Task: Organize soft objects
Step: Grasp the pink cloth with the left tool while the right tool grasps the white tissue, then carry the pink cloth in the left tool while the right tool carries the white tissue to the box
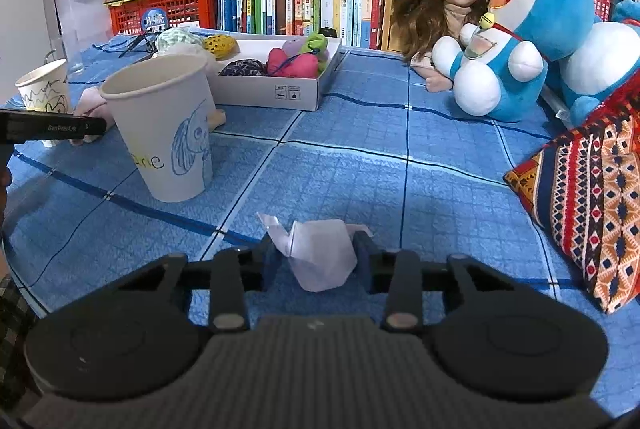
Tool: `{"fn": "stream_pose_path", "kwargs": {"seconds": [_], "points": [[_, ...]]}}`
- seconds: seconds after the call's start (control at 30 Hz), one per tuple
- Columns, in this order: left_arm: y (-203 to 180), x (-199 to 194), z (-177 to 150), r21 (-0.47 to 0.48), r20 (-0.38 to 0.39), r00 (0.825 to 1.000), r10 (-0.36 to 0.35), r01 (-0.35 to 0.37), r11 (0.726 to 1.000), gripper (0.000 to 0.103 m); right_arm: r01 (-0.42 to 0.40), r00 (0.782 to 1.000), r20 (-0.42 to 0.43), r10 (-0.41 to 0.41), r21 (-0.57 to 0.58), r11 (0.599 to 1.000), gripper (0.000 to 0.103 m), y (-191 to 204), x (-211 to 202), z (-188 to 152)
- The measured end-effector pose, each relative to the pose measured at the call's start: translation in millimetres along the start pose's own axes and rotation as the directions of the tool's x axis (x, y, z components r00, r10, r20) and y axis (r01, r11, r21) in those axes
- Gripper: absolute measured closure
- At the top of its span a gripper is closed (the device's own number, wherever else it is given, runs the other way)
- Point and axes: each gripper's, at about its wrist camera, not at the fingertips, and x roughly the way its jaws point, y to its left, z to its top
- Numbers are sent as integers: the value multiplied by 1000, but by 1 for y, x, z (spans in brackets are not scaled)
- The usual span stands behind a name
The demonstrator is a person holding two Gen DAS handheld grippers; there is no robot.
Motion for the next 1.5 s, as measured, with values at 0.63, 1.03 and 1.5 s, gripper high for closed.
{"fn": "stream_pose_path", "kwargs": {"seconds": [0.63,1.03,1.5], "points": [[-12,-26,-9,-38,61,996,-58,61,997,84,-13,1000,7,13,8,1000,59,3,3,3],[-18,-46,2,7,133,990,-50,49,999,84,-10,1000,24,9,32,999,58,-1,0,7],[-10,-57,19,19,169,984,-64,62,998,83,-38,998,53,37,15,999,59,2,8,32]]}}
